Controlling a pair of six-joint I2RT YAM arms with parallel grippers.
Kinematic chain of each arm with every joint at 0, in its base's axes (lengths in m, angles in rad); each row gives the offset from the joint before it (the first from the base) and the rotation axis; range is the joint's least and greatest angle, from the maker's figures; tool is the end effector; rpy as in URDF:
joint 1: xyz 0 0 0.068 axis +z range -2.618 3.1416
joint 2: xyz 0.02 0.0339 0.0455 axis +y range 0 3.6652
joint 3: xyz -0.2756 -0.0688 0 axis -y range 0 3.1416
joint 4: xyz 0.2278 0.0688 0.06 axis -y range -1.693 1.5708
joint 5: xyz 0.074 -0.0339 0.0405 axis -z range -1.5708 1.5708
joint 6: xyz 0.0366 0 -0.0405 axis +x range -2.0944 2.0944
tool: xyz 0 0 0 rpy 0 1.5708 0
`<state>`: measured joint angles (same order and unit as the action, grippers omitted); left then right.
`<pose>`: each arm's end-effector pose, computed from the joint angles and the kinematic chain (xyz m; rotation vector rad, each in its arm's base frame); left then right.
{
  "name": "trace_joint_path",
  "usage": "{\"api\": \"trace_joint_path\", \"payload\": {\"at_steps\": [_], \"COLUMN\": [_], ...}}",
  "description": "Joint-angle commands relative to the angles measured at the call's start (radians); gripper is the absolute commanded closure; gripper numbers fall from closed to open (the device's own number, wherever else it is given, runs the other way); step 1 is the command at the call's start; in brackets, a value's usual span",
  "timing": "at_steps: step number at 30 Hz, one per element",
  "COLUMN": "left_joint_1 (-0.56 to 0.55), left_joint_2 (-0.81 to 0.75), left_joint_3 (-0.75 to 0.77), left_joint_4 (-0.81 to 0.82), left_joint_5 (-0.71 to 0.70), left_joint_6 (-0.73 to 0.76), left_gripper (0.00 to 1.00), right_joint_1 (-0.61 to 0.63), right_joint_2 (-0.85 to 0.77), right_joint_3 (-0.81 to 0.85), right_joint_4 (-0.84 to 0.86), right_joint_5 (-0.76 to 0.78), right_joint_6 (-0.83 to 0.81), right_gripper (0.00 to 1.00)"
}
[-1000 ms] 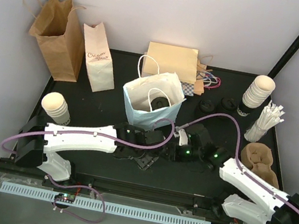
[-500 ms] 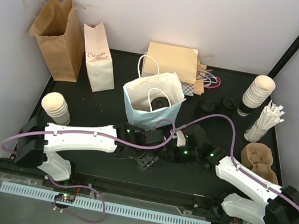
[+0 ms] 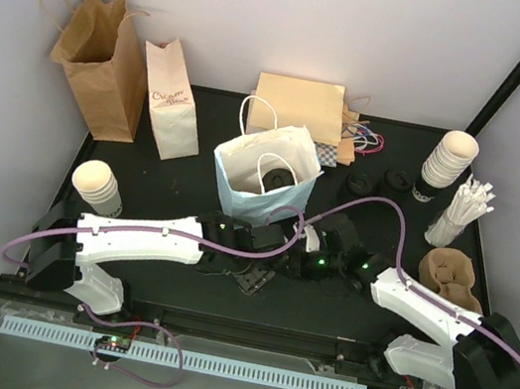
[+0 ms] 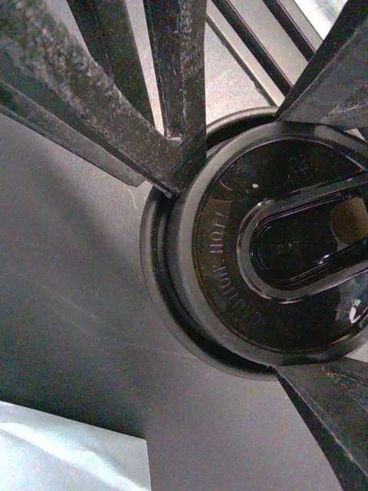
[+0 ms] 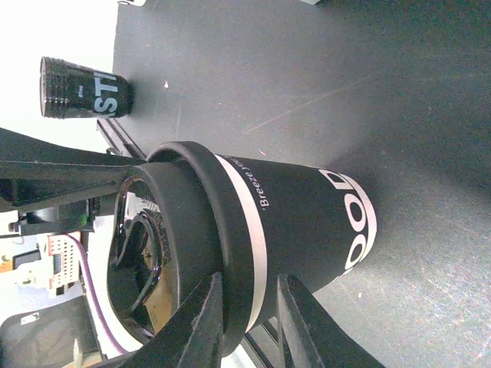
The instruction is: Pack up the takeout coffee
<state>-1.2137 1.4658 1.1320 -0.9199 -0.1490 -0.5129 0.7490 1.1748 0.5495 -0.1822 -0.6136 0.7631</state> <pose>0.0961 -0.2420 0.2649 0.9352 2.6566 -0.2056 0.1360 0.1553 0.2080 -0.3204 2.6706 1.3497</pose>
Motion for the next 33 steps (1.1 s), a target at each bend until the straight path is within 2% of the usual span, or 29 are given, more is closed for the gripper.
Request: {"api": "trace_joint_path", "payload": {"at_steps": [1, 7, 13, 14, 18, 23, 33], "left_joint_1": [-0.007, -0.007, -0.006, -0.006, -0.006, -0.006, -0.002], "left_joint_2": [0.049, 0.065, 0.063, 0.062, 0.065, 0.066, 0.079], "left_joint_3": [-0.057, -0.070, -0.066, -0.065, -0.062, -0.044, 0.081], "left_joint_4": [0.037, 0.057, 0.045, 0.040, 0.034, 0.020, -0.044], "left_joint_5": [0.110, 0.121, 0.110, 0.109, 0.105, 0.091, 0.063], "left_joint_6": [0.009, 0.001, -0.001, -0.001, -0.001, -0.009, -0.015], "left_gripper": [0.33, 0.33, 0.33, 0.33, 0.33, 0.33, 0.13], "right_joint_1": [0.008, 0.011, 0.011, 0.010, 0.006, -0.004, -0.008], "right_joint_2": [0.068, 0.116, 0.014, -0.022, -0.137, -0.229, -0.298], "right_joint_3": [-0.103, -0.209, -0.108, -0.080, 0.026, 0.087, 0.071], "right_joint_4": [0.055, 0.120, -0.018, -0.054, -0.171, -0.283, -0.343], "right_joint_5": [0.031, 0.010, 0.056, 0.072, 0.142, 0.229, 0.321], "right_joint_6": [0.000, 0.010, -0.034, -0.050, -0.088, -0.135, -0.131], "right_gripper": [0.77, 0.78, 0.76, 0.74, 0.55, 0.50, 0.45]}}
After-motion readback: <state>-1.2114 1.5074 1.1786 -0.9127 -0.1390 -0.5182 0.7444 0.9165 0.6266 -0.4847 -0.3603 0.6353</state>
